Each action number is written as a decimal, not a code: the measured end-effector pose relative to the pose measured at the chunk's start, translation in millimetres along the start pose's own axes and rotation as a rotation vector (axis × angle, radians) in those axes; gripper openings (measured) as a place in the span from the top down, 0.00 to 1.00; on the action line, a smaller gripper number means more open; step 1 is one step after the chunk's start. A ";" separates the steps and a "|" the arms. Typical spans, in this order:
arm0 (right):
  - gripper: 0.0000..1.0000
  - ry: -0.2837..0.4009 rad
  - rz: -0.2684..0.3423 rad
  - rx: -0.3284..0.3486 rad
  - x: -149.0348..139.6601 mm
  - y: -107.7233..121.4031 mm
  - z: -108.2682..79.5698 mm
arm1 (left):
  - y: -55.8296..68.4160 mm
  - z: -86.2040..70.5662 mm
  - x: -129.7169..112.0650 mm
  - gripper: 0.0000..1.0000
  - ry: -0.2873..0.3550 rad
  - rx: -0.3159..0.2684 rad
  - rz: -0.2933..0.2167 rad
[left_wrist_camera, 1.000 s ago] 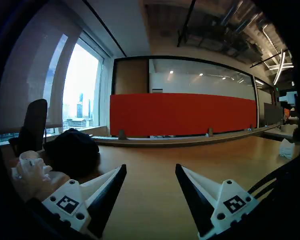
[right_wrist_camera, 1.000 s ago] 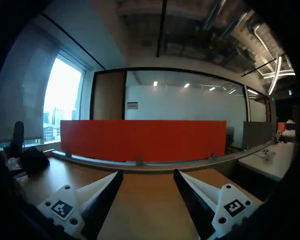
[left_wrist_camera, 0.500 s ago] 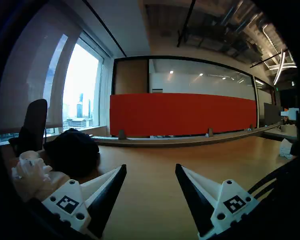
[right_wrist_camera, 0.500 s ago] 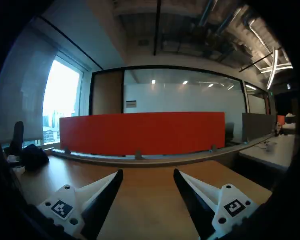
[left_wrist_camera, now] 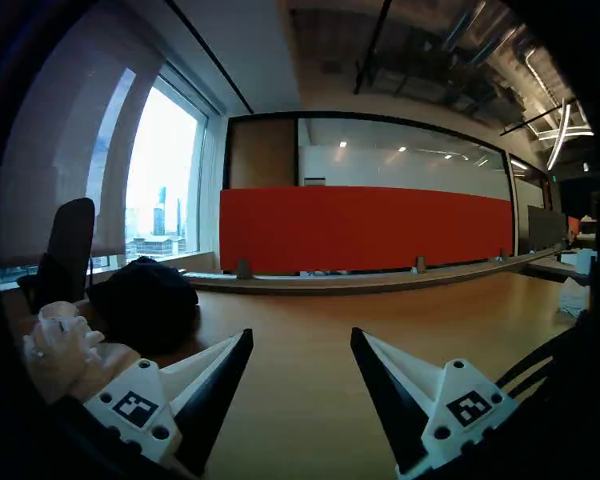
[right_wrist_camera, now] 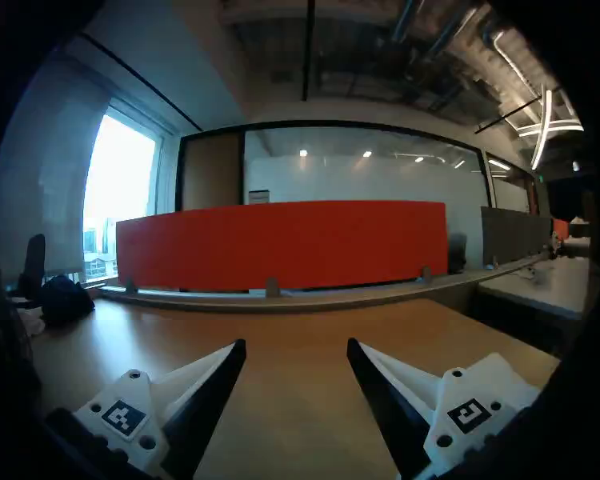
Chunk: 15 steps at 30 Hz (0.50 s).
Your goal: Fold towel
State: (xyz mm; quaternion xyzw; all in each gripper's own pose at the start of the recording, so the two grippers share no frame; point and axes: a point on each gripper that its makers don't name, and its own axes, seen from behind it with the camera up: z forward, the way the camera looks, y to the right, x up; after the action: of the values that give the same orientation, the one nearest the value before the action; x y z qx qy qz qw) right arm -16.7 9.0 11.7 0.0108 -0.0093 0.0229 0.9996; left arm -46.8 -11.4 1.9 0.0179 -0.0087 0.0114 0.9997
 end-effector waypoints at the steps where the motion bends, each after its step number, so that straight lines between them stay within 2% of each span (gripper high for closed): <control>1: 0.02 0.001 0.004 -0.002 -1.2 0.8 0.3 | 0.0 -0.1 0.0 0.10 0.000 0.000 0.000; 15: 0.01 -0.003 0.046 -0.035 -9.3 13.5 4.6 | 0.3 -0.5 -0.1 0.10 0.000 0.000 0.000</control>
State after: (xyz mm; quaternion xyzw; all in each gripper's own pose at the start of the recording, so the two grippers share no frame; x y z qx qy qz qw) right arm -26.7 22.0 16.4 -0.0071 -0.0113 0.0457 0.9989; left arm -46.9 -11.1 1.4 0.0179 -0.0088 0.0114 0.9997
